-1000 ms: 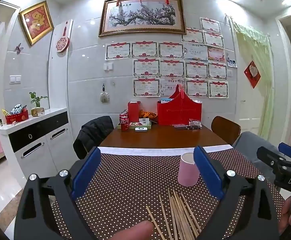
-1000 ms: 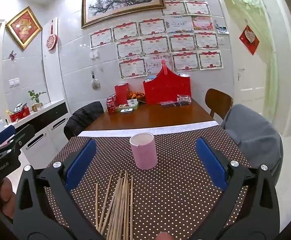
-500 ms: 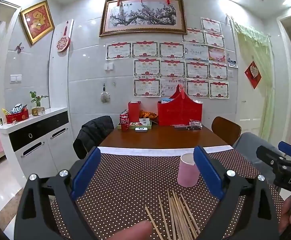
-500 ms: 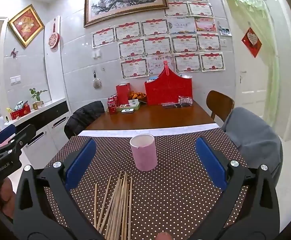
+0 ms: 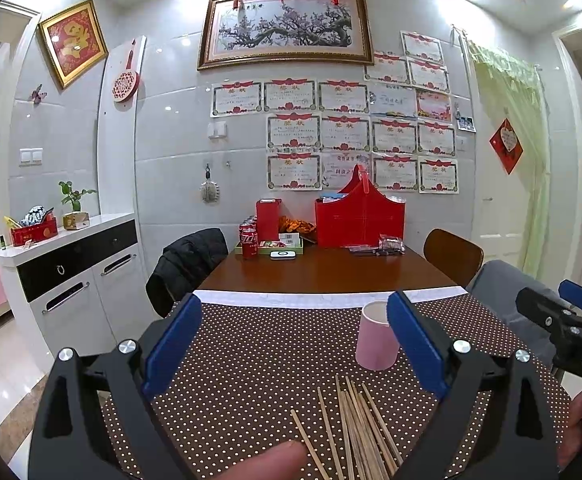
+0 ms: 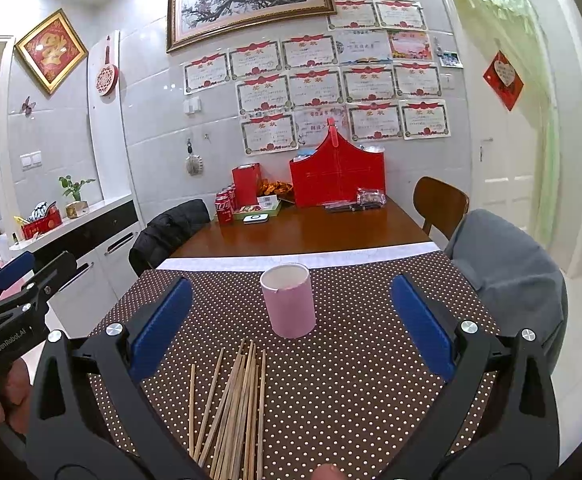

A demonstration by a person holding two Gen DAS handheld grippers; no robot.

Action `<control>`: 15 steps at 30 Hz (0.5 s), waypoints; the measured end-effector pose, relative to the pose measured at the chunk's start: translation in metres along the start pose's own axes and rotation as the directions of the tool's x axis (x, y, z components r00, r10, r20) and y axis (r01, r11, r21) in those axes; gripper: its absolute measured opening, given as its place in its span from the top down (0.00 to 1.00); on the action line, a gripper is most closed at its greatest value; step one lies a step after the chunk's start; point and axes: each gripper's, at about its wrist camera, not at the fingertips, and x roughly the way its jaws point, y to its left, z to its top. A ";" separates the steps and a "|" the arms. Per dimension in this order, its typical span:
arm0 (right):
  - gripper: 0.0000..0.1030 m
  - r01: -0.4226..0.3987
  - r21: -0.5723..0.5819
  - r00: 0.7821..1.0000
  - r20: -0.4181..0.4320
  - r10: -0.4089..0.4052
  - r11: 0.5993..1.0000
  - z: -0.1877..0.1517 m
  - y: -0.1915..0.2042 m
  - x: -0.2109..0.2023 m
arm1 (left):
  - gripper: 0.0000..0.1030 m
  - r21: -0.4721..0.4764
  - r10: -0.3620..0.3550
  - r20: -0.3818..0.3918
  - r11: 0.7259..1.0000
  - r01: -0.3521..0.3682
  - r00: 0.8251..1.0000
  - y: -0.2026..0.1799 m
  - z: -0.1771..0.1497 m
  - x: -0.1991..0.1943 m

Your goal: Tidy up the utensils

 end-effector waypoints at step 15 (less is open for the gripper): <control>0.05 -0.003 -0.028 1.000 0.024 0.004 1.000 0.001 0.013 -0.003 | 0.10 -0.015 0.003 0.013 1.000 -0.003 1.000 0.005 -0.005 0.001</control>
